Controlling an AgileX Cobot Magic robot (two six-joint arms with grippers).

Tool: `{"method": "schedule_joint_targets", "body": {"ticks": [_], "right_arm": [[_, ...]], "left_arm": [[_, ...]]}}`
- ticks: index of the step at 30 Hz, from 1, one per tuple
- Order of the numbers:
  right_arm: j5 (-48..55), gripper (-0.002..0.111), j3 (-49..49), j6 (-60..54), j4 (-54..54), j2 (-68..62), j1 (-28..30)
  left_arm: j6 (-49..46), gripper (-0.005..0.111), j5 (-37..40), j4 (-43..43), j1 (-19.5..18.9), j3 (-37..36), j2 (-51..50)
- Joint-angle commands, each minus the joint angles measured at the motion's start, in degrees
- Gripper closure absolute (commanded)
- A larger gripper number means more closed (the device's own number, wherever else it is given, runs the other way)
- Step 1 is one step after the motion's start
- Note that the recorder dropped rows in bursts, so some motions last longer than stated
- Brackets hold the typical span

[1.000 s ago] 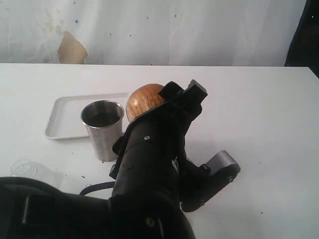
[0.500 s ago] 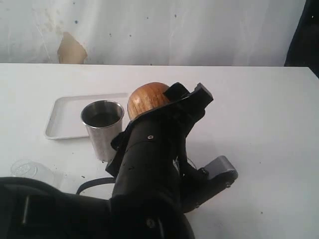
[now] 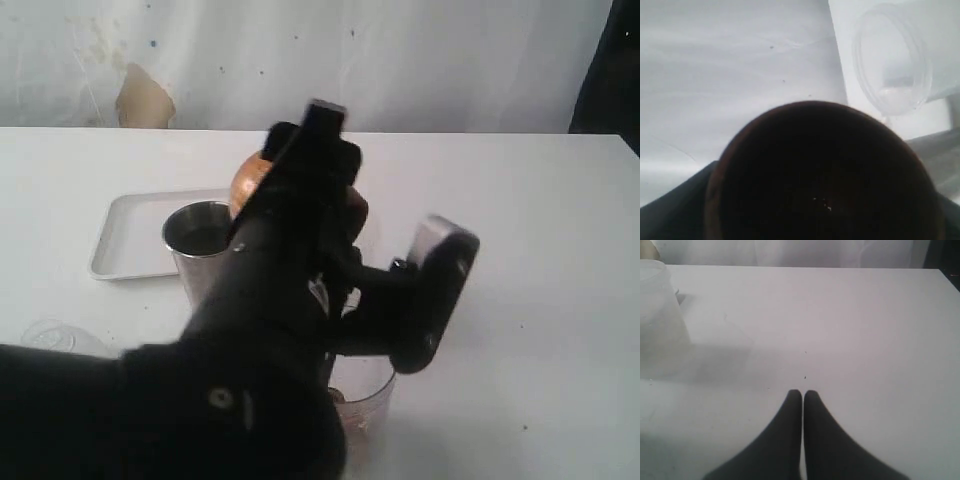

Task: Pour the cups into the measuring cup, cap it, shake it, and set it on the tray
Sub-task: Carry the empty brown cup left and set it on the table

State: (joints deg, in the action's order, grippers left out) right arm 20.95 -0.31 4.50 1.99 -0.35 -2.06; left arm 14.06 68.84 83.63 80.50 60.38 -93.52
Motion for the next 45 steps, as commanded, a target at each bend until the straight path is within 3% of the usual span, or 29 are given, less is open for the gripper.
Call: {"method": "schedule_joint_targets", "body": {"ticks": [1,3,5,12,18,25,29,33,37,45], "right_arm": [[-0.8,0.107,0.3,0.2,0.1,0.4,-0.2],[-0.8,0.107,0.3,0.2,0.1,0.4,-0.2],[-0.8,0.107,0.3,0.2,0.1,0.4,-0.2],[-0.8,0.107,0.3,0.2,0.1,0.4,-0.2],[-0.8,0.107,0.3,0.2,0.1,0.4,-0.2],[-0.8,0.107,0.3,0.2,0.1,0.4,-0.2],[-0.8,0.107,0.3,0.2,0.0,0.4,-0.2],[-0.8,0.107,0.3,0.2,0.0,0.4,-0.2],[-0.8,0.107,0.3,0.2,0.0,0.4,-0.2],[-0.8,0.107,0.3,0.2,0.0,0.4,-0.2]], "left_arm": [[14.9,0.107,1.1,-6.1,0.1,0.1,7.7],[19.5,0.107,1.1,-9.3,-0.5,0.1,11.3],[22.2,0.107,-3.6,-13.7,-1.9,0.1,15.0],[25.3,0.107,-20.9,-25.1,-13.6,-0.4,26.3],[32.9,0.107,-40.6,-26.4,-26.6,-6.9,32.6],[43.2,0.107,-63.8,-26.4,-46.0,-15.1,33.4],[45.7,0.107,-73.2,-26.4,-56.2,-17.5,32.5],[48.1,0.107,-79.1,-28.2,-66.6,-18.6,30.0],[49.3,0.107,-82.9,-30.0,-73.8,-18.6,26.2],[43.6,0.107,-84.9,-30.6,-80.4,-18.6,17.6]]}}
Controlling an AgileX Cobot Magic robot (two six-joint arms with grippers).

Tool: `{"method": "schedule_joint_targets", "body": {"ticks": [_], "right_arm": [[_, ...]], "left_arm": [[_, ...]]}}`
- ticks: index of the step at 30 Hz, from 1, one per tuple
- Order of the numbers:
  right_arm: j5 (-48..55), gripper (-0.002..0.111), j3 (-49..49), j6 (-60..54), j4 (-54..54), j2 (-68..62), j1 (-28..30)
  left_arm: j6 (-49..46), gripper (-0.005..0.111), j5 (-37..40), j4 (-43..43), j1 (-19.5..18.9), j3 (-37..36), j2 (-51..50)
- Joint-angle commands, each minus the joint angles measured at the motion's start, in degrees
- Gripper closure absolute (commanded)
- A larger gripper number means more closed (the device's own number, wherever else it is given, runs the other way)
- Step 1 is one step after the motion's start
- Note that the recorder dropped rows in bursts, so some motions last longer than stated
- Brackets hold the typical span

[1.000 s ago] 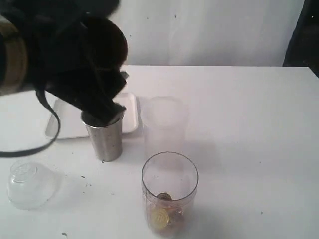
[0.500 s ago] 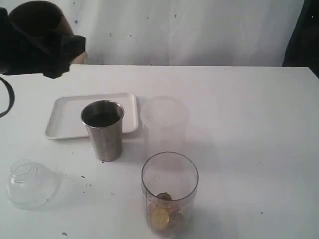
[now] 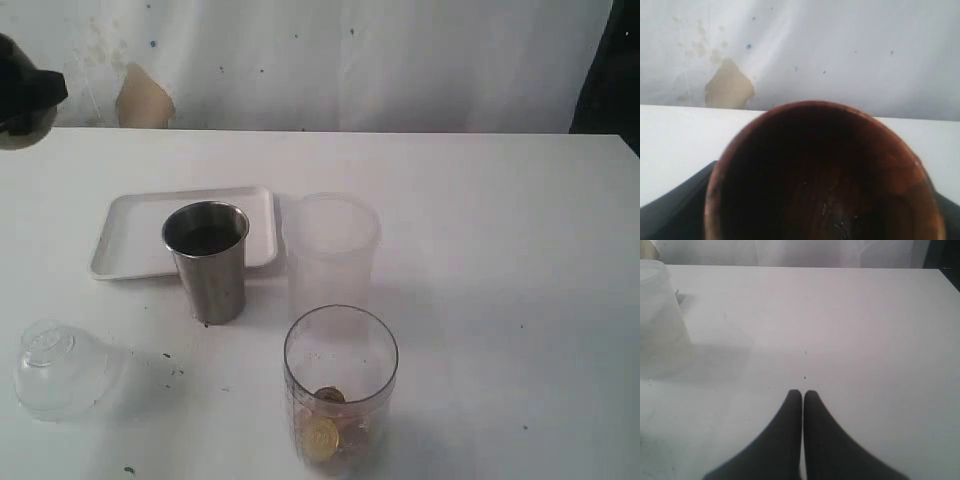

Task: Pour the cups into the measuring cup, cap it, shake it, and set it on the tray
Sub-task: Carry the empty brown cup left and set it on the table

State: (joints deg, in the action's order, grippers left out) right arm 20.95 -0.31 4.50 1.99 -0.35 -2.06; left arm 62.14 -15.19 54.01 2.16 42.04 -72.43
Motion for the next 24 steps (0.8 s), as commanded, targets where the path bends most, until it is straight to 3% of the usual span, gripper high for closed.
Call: {"method": "schedule_joint_targets", "body": {"ticks": [1,7,13,24], "right_arm": [[-0.8,0.107,0.3,0.2,0.0,0.4,-0.2],[-0.8,0.107,0.3,0.2,0.1,0.4,-0.2],[-0.8,0.107,0.3,0.2,0.1,0.4,-0.2],[-0.8,0.107,0.3,0.2,0.1,0.4,-0.2]], "left_arm": [[-6.1,0.107,-0.3,-1.0,-2.3,-0.3,-4.5],[-11.3,0.107,-0.5,-3.6,-4.6,-0.3,-11.0],[-11.7,0.107,-7.4,-8.4,-6.7,-0.3,-17.6],[-30.8,0.107,-15.2,-28.6,-6.7,-0.3,-27.6]]}}
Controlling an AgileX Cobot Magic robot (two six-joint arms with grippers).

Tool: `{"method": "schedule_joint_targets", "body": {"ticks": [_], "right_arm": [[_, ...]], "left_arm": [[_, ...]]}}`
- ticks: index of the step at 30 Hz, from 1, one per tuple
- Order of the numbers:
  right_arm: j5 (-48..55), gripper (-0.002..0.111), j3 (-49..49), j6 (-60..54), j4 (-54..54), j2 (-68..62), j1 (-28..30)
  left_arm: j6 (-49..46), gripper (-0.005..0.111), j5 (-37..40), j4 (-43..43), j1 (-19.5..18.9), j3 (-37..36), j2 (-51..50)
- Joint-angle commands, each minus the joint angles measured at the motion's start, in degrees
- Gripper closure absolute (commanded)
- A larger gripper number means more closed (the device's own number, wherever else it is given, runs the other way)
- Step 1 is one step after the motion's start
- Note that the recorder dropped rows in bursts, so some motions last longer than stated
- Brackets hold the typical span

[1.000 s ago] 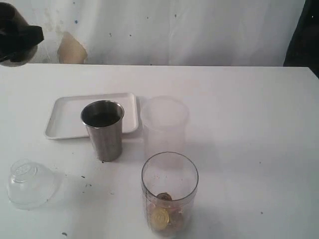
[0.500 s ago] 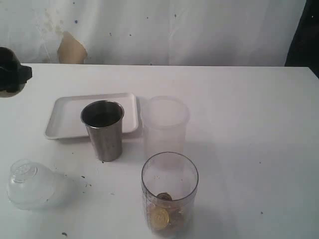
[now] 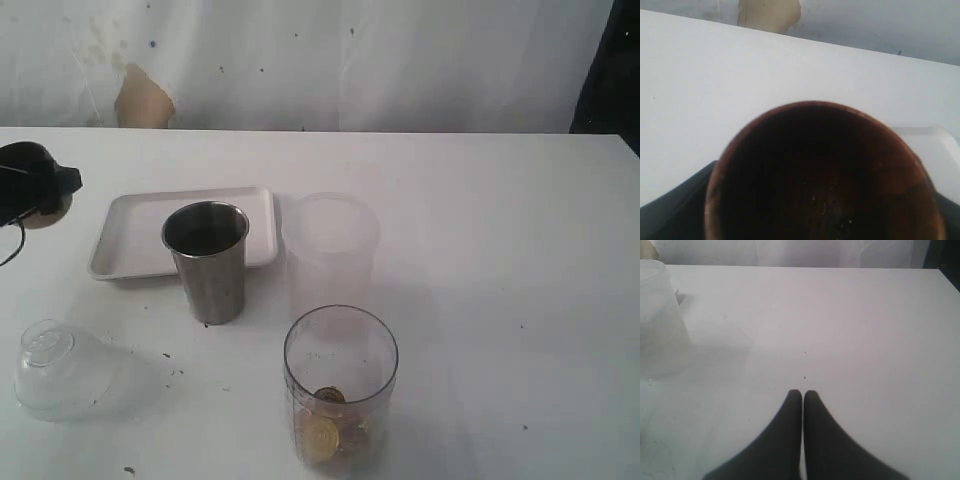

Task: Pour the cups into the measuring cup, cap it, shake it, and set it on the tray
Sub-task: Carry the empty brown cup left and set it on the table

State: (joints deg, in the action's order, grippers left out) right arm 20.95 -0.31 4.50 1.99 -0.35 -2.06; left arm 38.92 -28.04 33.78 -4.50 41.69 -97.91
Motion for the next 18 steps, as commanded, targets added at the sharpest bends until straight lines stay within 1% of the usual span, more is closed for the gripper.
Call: {"method": "schedule_joint_targets", "body": {"ticks": [1,3,9,12,15,16,18], "right_arm": [[-0.8,0.107,0.3,0.2,0.1,0.4,-0.2],[-0.8,0.107,0.3,0.2,0.0,0.4,-0.2],[-0.8,0.107,0.3,0.2,0.0,0.4,-0.2],[-0.8,0.107,0.3,0.2,0.0,0.4,-0.2],[-0.8,0.107,0.3,0.2,0.0,0.4,-0.2],[-0.8,0.107,0.3,0.2,0.0,0.4,-0.2],[-0.8,0.107,0.3,0.2,0.0,0.4,-0.2]], "left_arm": [[-10.0,0.107,-2.4,-9.7,-0.1,0.1,-2.7],[-13.3,0.107,-2.9,-11.1,-0.1,0.1,-4.1],[-14.6,0.107,-7.6,-11.0,-0.1,0.1,-8.5],[-16.6,0.107,-7.9,-11.1,-0.1,0.1,-10.4],[-18.9,0.107,-7.9,-13.0,-0.1,0.1,-12.3],[-19.6,0.106,-7.9,-13.3,-0.1,0.1,-12.6],[-19.7,0.099,-7.9,-13.3,-0.1,0.1,-13.4]]}}
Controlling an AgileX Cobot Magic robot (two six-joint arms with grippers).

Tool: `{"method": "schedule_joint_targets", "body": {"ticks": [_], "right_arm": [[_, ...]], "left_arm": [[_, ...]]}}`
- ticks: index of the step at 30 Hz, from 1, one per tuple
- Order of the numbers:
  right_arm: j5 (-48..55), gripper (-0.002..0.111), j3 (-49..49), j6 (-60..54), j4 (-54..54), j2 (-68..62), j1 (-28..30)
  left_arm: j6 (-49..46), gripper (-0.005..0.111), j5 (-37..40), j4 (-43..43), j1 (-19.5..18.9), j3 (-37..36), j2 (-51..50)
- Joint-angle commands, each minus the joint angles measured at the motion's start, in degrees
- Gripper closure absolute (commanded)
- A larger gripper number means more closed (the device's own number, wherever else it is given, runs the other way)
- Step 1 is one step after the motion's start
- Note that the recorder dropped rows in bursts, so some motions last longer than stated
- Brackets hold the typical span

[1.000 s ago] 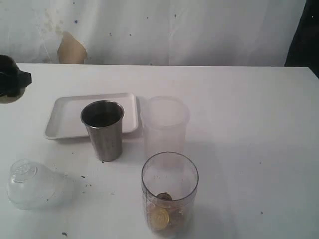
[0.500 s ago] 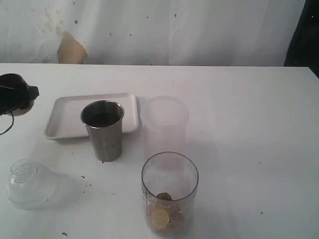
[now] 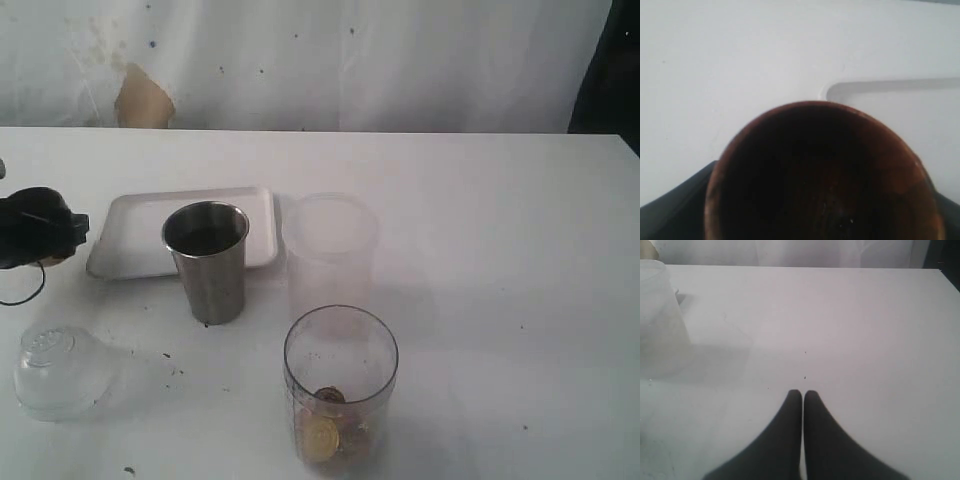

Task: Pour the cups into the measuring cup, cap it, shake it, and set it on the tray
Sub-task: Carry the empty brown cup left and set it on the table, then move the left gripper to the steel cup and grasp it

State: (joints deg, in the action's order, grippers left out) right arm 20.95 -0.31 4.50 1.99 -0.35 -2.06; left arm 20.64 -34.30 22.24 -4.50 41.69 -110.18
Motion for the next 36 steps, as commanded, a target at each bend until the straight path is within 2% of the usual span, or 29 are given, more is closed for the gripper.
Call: {"method": "schedule_joint_targets", "body": {"ticks": [1,4,8,11,14,19,31,34,36], "right_arm": [[-0.8,0.107,0.3,0.2,0.0,0.4,-0.2],[-0.8,0.107,0.3,0.2,0.0,0.4,-0.2],[-0.8,0.107,0.3,0.2,0.1,0.4,-0.2],[-0.8,0.107,0.3,0.2,0.1,0.4,-0.2],[-0.8,0.107,0.3,0.2,0.1,0.4,-0.2],[-0.8,0.107,0.3,0.2,0.1,0.4,-0.2],[-0.8,0.107,0.3,0.2,0.1,0.4,-0.2],[-0.8,0.107,0.3,0.2,0.1,0.4,-0.2],[-0.8,0.107,0.3,0.2,0.1,0.4,-0.2]], "left_arm": [[-1.4,0.094,-1.7,-1.7,-0.1,0.1,-1.4],[-1.5,0.075,-3.5,-1.7,-0.1,0.1,-2.4],[-1.5,0.044,-4.1,-1.7,-0.1,0.5,-3.1],[-1.5,0.027,-3.1,-2.0,-0.1,1.1,-3.1],[-1.5,0.016,-3.1,-2.0,-0.1,1.1,-3.1],[-1.2,0.010,-1.4,-2.0,-0.1,1.1,-2.5],[-0.5,0.011,5.7,-2.0,0.0,1.1,9.4],[5.6,0.011,5.7,-0.2,0.1,1.1,13.2],[15.9,0.011,5.7,9.5,0.1,1.0,17.2]]}}
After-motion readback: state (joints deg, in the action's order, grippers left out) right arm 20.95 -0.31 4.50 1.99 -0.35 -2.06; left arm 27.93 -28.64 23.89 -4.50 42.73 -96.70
